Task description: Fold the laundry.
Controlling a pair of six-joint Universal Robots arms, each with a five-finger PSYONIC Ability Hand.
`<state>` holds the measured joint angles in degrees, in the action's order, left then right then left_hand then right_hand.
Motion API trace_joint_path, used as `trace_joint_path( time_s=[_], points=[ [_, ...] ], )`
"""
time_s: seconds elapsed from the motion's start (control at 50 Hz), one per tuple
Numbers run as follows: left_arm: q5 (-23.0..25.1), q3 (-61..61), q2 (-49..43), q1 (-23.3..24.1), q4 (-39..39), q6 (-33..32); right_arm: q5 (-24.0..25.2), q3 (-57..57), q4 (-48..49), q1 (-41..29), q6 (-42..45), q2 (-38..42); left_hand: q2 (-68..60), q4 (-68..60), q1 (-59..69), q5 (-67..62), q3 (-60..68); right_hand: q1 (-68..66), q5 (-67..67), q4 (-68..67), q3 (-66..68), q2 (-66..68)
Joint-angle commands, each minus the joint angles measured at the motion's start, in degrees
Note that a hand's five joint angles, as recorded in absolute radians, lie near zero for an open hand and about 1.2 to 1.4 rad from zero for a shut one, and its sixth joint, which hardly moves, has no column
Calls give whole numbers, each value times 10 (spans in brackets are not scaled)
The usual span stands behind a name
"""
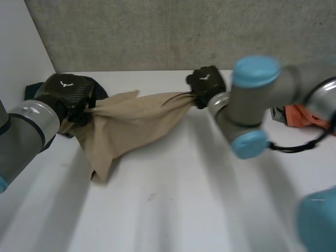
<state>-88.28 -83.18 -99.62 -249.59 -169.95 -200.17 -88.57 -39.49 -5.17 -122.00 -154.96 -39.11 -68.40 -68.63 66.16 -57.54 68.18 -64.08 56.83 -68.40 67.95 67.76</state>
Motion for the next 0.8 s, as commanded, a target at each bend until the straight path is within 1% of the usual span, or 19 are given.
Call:
trace_joint_path(
  time_s=[0.02,0.04,0.08,0.12,0.16,0.22,0.34,0.4,0.46,0.48,0.52,0.54,0.6,0.62,0.68,0.7,0.74,0.76,0.8],
  points=[
    [65,-18,15,7,64,-20,63,-267,-196,47,166,-256,-116,-114,138,-125,118,-159,132,-116,120,122],
    [85,-27,18,9,78,-25,71,-321,-255,52,222,-294,-116,-114,138,-125,118,-159,132,-116,120,122],
    [98,-36,18,12,93,-32,77,-370,-311,56,275,-323,-116,-114,138,-125,118,-159,132,-116,120,122],
    [113,-47,17,16,107,-46,87,-412,-327,59,329,-356,-116,-114,138,-125,118,-159,132,-116,120,122],
    [114,-51,14,16,114,-58,91,-432,-311,61,321,-368,-116,-114,138,-125,118,-159,132,-116,120,122],
    [108,-53,-1,16,117,-86,89,-451,-276,66,292,-365,-116,-114,138,-125,118,-159,132,-116,120,122],
    [93,-17,-57,23,114,-130,67,-438,-266,70,282,-320,-116,-114,138,-125,118,-159,132,-116,120,122],
    [75,51,-108,26,100,-159,53,-384,-259,68,280,-277,-116,-114,138,-125,118,-159,132,-116,120,122],
    [65,114,-138,24,75,-168,38,-321,-243,62,268,-240,-116,-114,138,-125,118,-159,132,-116,120,122],
    [64,162,-157,23,55,-167,25,-265,-223,58,251,-212,-116,-114,138,-125,118,-159,132,-116,120,122],
    [64,215,-174,19,31,-165,5,-200,-201,53,227,-186,-116,-114,138,-125,118,-159,132,-116,120,122],
    [67,271,-189,17,0,-160,-16,-129,-178,47,198,-162,-116,-114,138,-125,118,-159,132,-116,120,122],
    [72,354,-208,14,-57,-150,-43,-18,-129,41,154,-127,-116,-114,138,-125,118,-159,132,-116,120,122],
    [75,403,-218,10,-97,-132,-57,51,-86,37,126,-106,-116,-114,138,-125,118,-159,132,-116,120,122],
    [76,466,-229,7,-159,-96,-71,131,-8,35,93,-81,-116,-114,138,-125,118,-159,132,-116,120,122],
    [79,498,-234,4,-202,-61,-79,163,47,34,78,-72,-116,-114,138,-125,118,-159,132,-116,120,122],
    [75,521,-237,3,-237,-29,-83,178,101,33,69,-71,-116,-114,138,-125,118,-159,132,-116,120,122],
    [72,543,-240,2,-261,-1,-84,176,151,31,70,-76,-116,-114,138,-125,118,-159,132,-116,120,122],
    [60,560,-245,0,-279,25,-83,167,200,26,72,-83,-116,-114,138,-125,118,-159,132,-116,120,122]
  ],
)
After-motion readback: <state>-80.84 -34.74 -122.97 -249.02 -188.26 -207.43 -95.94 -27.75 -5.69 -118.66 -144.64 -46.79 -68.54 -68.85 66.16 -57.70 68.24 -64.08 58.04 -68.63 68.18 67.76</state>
